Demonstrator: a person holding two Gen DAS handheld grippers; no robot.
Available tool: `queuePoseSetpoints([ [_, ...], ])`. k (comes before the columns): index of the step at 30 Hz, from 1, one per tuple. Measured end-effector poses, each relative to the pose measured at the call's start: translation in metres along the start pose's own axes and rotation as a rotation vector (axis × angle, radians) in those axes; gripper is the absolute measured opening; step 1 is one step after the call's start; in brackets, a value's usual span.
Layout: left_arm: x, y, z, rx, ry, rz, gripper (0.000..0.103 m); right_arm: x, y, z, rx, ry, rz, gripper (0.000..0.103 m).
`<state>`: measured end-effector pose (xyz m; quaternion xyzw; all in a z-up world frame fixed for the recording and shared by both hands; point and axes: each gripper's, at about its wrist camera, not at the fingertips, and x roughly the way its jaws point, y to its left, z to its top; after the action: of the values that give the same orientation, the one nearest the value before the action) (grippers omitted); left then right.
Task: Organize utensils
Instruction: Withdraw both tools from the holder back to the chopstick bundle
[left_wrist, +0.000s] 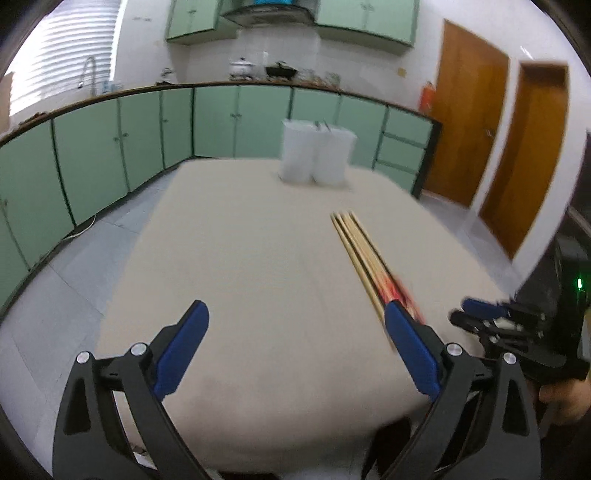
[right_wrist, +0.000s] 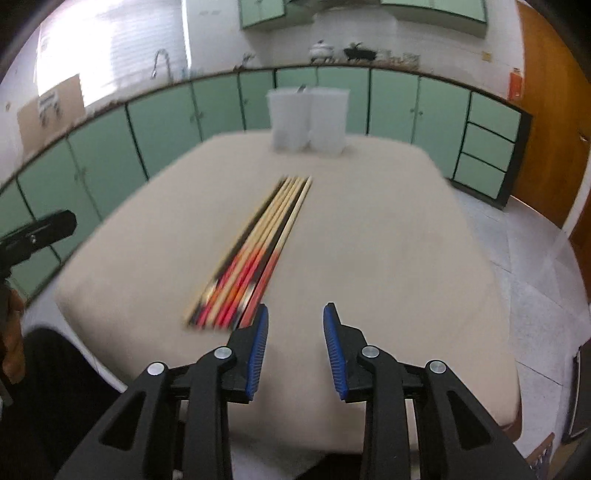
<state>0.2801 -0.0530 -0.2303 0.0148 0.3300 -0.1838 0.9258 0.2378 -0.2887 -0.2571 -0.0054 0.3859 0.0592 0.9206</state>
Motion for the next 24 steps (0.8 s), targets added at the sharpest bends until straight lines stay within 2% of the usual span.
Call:
queuePoseSetpoints([
  [2,0.003,-0.005,-0.01,0.025,0.018,-0.008,0.093,0.006,0.006,-0.005,-0.028,0.011,0.011,0.031],
  [5,0.007,0.002,-0.02,-0.004,0.04,-0.011,0.093,0.012,0.009,-0.007,-0.065,0.009,0.019,0.031],
  [11,0.008,0.012,-0.019,-0.012,0.04,-0.014,0.093,0.024,0.014,0.002,-0.099,-0.011,0.038,0.031],
  [20,0.036,-0.027,-0.029,0.093,0.102,-0.065,0.093,0.03,-0.021,0.007,-0.028,-0.014,-0.024,0.029],
  [24,0.055,-0.045,-0.03,0.145,0.132,-0.044,0.093,0.028,-0.033,0.005,0.0,-0.015,-0.026,0.03],
])
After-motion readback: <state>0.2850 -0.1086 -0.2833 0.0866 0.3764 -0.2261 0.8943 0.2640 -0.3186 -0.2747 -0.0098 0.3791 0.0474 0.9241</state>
